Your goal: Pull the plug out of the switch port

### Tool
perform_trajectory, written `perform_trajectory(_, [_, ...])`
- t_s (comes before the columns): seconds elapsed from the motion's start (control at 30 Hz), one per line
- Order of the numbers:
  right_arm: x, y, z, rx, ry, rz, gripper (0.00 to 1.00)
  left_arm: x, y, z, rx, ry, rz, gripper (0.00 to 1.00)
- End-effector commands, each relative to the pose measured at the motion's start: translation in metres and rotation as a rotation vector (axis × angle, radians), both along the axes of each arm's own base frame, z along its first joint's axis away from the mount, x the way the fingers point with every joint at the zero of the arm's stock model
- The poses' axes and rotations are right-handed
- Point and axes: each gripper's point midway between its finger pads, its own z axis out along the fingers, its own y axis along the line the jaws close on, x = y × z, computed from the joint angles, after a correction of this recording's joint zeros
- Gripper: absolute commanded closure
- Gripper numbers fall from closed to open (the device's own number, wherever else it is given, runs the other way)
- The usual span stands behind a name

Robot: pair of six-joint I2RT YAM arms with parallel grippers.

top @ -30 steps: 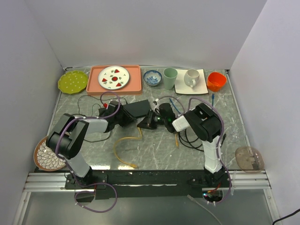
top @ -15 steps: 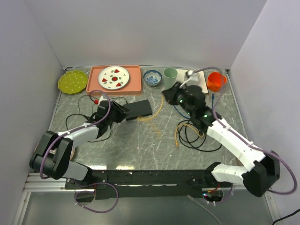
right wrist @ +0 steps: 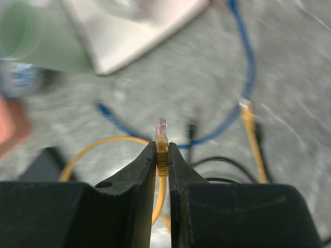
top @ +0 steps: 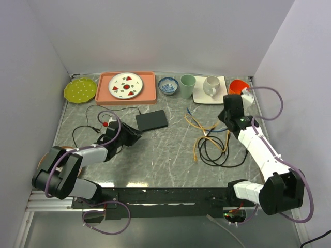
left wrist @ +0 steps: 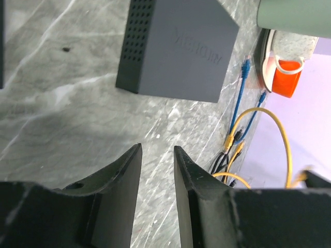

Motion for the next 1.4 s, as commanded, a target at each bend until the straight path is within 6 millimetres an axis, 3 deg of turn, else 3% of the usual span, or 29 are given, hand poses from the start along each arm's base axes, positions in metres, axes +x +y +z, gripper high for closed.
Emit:
perform_trajectory(0.0, [-0.030,-0.011,-0.038,0.029,0.085,-0.059,1.00,0.002,-0.006,0.014,-0.056,-0.051,-0.010,0.62])
perform_trajectory(0.03, [-0.033,-0.012,-0.043,0.023,0.103,-0.064,0.91,0.002,-0.006,0.014,-0.052,-0.053,-0.011,0.62])
perform_trajectory(0.07, [-0.041,-0.017,-0.049,0.018,0.136,-0.097,0.66,0.002,-0.006,0.014,-0.051,-0.052,-0.013,0.62])
perform_trajectory(0.17, [-0.046,-0.019,-0.051,0.015,0.131,-0.123,0.27,0.001,-0.004,0.012,-0.045,-0.051,-0.008,0.62])
perform_trajectory(0.27, [-0.041,-0.007,-0.026,0.041,0.015,-0.077,0.12,0.001,-0.002,0.010,-0.032,-0.044,0.002,0.62])
perform_trajectory(0.4, [-0.030,0.025,0.016,0.097,-0.137,0.041,0.07,0.004,0.004,0.020,-0.010,-0.065,0.028,0.62])
perform_trajectory(0.43, [-0.027,0.042,0.024,0.116,-0.160,0.101,0.07,0.006,0.007,0.023,0.001,-0.075,0.043,0.62])
perform_trajectory(0.5, [-0.017,0.065,0.036,0.108,-0.186,0.202,0.07,0.005,0.012,0.029,0.017,-0.083,0.055,0.62])
perform_trajectory(0.53, [-0.015,0.087,0.042,0.119,-0.202,0.293,0.08,0.006,0.014,0.032,0.027,-0.086,0.067,0.62])
perform_trajectory(0.63, [-0.002,0.127,0.043,0.140,-0.206,0.448,0.12,0.010,0.032,0.039,0.080,-0.089,0.141,0.61])
perform_trajectory(0.77, [0.008,0.187,0.016,0.175,-0.134,0.626,0.23,0.022,0.055,0.055,0.110,-0.109,0.247,0.59])
perform_trajectory(0.8, [0.010,0.196,0.012,0.182,-0.125,0.651,0.27,0.025,0.059,0.050,0.126,-0.087,0.259,0.59])
perform_trajectory(0.83, [0.012,0.204,0.005,0.187,-0.113,0.675,0.31,0.034,0.058,0.060,0.122,-0.096,0.264,0.59])
perform_trajectory(0.9, [0.019,0.227,-0.010,0.220,-0.071,0.733,0.45,0.043,0.057,0.055,0.140,-0.061,0.250,0.59])
perform_trajectory(1.0, [0.040,0.243,-0.023,0.213,-0.043,0.750,0.65,0.053,0.050,0.061,0.129,-0.059,0.231,0.61])
perform_trajectory(1.13, [0.075,0.252,-0.037,0.167,-0.014,0.713,0.90,0.044,0.046,0.038,0.108,-0.023,0.210,0.64])
perform_trajectory(1.23, [0.097,0.263,-0.048,0.184,0.003,0.716,1.00,0.033,0.042,0.015,0.104,0.024,0.177,0.65])
perform_trajectory(1.37, [0.121,0.276,-0.069,0.199,0.028,0.718,1.00,0.023,0.038,-0.005,0.101,0.062,0.143,0.66])
